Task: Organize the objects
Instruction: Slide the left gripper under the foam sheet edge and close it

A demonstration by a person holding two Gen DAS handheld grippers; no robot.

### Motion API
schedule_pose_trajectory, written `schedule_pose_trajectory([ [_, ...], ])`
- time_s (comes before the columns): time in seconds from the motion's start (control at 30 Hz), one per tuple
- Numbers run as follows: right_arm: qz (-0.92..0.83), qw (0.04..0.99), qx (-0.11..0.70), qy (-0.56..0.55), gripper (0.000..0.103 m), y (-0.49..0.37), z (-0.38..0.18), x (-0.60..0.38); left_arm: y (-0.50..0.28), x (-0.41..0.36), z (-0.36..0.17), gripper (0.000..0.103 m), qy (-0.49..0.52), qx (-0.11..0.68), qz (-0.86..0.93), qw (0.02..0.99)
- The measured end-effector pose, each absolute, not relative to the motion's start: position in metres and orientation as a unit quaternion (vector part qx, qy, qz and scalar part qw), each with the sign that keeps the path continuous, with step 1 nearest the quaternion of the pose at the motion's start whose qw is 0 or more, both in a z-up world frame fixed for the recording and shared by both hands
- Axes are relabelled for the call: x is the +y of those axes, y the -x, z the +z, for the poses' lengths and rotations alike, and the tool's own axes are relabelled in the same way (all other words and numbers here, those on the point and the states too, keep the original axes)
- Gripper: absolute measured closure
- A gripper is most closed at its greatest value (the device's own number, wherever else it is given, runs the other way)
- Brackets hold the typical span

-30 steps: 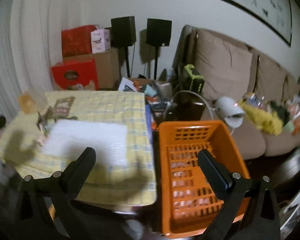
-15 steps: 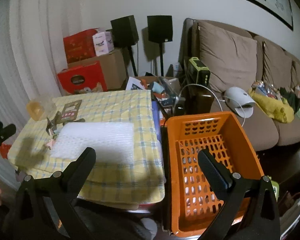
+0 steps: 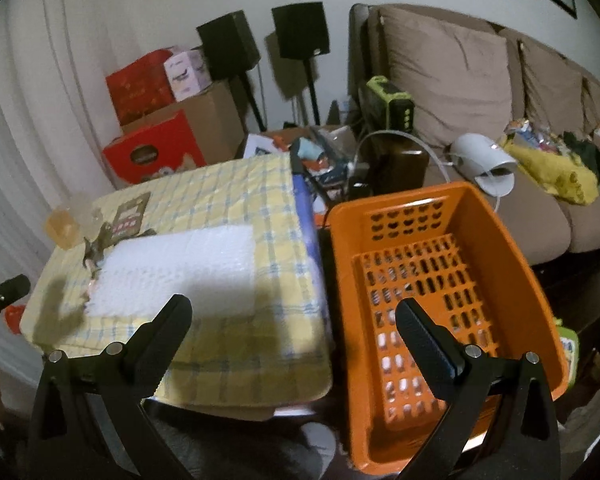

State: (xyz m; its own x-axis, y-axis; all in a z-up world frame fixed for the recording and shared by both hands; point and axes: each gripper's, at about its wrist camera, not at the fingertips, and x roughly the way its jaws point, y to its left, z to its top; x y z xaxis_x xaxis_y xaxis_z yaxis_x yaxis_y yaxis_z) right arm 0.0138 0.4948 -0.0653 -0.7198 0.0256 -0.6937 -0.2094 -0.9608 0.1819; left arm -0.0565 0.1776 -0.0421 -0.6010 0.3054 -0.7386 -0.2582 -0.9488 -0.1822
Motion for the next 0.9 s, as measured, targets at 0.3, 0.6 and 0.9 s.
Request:
schedule_pose_trajectory([
  [0.3,0.914,0.049,0.131,0.38,0.001,-0.009,-0.076,0.487,0.055,0.198,-0.066,0.009,0.426,-0.008,0.892,0.153],
  [0.6,0.914,0.063,0.109,0.385,0.001,-0.007,-0.077,0.487,0.048,0.226,-0.089,0.008,0.417,0.001,0.885,0.206],
  [0.9,0.914,0.04,0.123,0.384,0.0,-0.006,-0.078,0.486,0.048,0.238,-0.106,0.018,0.418,-0.005,0.881,0.22],
])
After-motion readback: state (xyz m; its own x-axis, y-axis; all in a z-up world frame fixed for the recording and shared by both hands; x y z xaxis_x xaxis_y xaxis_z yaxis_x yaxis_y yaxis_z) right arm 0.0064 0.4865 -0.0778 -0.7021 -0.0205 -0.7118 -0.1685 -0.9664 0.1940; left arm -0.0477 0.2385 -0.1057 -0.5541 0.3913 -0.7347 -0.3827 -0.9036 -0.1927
